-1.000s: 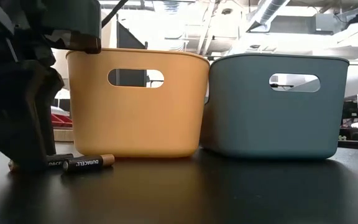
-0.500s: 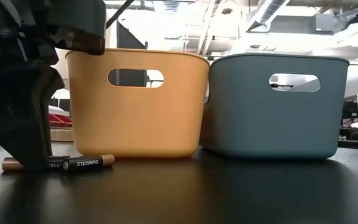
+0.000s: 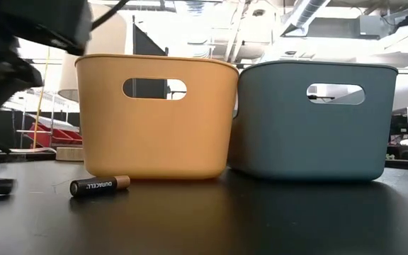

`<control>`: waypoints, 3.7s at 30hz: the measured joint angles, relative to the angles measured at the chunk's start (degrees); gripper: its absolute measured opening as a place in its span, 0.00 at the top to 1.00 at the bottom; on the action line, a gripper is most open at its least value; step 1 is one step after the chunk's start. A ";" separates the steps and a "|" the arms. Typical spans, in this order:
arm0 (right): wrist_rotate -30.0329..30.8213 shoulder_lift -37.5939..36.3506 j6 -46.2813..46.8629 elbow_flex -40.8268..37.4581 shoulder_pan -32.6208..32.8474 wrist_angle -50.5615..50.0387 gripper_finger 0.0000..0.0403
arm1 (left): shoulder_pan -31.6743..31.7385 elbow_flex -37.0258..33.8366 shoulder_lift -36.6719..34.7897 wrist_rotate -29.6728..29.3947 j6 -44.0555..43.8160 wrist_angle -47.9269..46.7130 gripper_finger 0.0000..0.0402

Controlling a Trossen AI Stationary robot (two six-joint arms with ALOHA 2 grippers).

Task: Sort batteries
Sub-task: Put the left black battery into the yellow bin

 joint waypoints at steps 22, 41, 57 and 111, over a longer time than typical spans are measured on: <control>0.00 0.00 -0.18 0.00 -1.09 0.93 0.65 | -7.22 17.39 -0.69 -12.18 -2.91 -15.22 0.96; 0.02 0.00 0.07 0.00 -0.93 1.32 0.65 | 12.77 29.57 -1.33 -25.46 12.59 -30.03 0.96; 0.01 0.00 -0.48 0.00 1.49 0.99 0.65 | 33.05 21.89 -6.71 -11.32 19.82 -20.32 0.96; 0.02 0.00 -1.14 0.00 2.32 1.02 0.65 | 40.47 1.42 -12.78 -1.86 11.88 -5.98 0.62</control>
